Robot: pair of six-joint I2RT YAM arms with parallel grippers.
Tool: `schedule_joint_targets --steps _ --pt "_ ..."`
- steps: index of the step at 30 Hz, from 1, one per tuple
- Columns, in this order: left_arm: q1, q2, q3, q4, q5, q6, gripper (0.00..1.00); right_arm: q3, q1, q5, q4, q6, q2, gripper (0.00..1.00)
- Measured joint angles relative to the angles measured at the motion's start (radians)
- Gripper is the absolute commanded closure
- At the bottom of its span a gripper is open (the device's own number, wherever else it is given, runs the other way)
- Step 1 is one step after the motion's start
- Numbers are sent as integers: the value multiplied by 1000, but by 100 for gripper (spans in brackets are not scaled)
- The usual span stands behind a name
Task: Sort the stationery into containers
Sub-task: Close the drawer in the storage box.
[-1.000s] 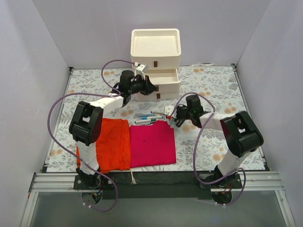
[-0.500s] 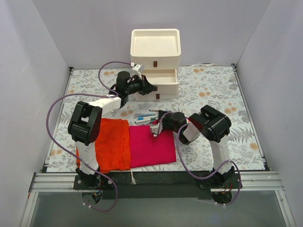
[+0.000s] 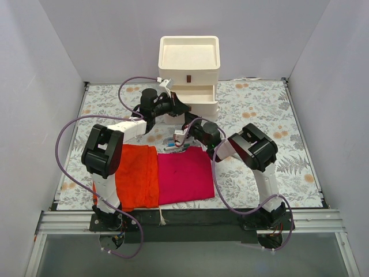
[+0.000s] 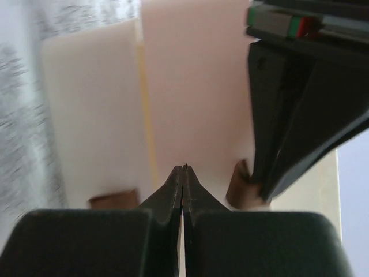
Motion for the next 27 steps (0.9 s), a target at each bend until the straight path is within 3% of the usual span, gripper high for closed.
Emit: schedule_joint_targets --steps 8,27 --pt "24 -2 0 8 -22 -51 100 179 32 71 -29 -14 120 99" --pt "15 -2 -1 30 24 -108 100 74 48 128 -47 -21 65 99"
